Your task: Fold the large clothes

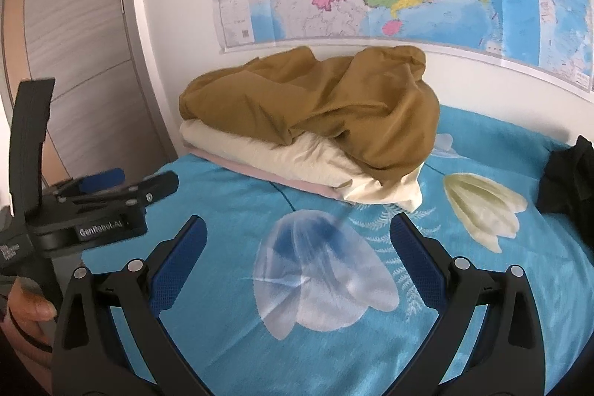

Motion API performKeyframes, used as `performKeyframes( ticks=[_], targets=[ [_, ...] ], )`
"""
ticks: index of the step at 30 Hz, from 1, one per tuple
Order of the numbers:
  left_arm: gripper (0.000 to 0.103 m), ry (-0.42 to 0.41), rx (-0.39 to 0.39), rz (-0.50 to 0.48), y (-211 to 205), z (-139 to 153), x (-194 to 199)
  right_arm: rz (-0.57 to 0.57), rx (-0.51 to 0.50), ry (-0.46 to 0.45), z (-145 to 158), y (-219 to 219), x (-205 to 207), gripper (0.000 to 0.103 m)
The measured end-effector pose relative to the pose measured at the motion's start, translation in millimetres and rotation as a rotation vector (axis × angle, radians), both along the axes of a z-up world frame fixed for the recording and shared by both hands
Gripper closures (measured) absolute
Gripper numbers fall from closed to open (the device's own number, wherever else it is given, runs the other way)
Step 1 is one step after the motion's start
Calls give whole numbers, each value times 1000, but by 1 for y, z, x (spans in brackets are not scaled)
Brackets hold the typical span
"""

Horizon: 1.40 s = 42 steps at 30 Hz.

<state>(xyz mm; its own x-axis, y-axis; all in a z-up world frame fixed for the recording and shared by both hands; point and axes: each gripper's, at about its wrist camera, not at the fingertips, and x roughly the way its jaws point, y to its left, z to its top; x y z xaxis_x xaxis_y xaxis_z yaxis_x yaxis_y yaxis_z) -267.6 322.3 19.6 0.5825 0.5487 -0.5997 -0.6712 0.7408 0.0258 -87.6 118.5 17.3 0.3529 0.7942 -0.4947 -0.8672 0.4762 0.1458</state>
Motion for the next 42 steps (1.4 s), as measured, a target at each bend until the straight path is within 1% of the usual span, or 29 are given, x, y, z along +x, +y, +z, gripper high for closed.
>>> performKeyframes(
  ticks=[4, 8, 23, 42],
  targets=[
    [6, -10, -40, -12, -1, 1, -2, -6, 6, -1, 1, -4, -2, 6],
    [6, -11, -10, -12, -8, 4, -3, -13, 21, -3, 3, -9, -3, 6],
    [6, -18, 35, -17, -22, 8, -9, -20, 33, -5, 4, -14, -9, 5],
    [6, -18, 37, -24, -25, 8, -9, -21, 36, -2, 3, -17, -11, 5]
  ],
)
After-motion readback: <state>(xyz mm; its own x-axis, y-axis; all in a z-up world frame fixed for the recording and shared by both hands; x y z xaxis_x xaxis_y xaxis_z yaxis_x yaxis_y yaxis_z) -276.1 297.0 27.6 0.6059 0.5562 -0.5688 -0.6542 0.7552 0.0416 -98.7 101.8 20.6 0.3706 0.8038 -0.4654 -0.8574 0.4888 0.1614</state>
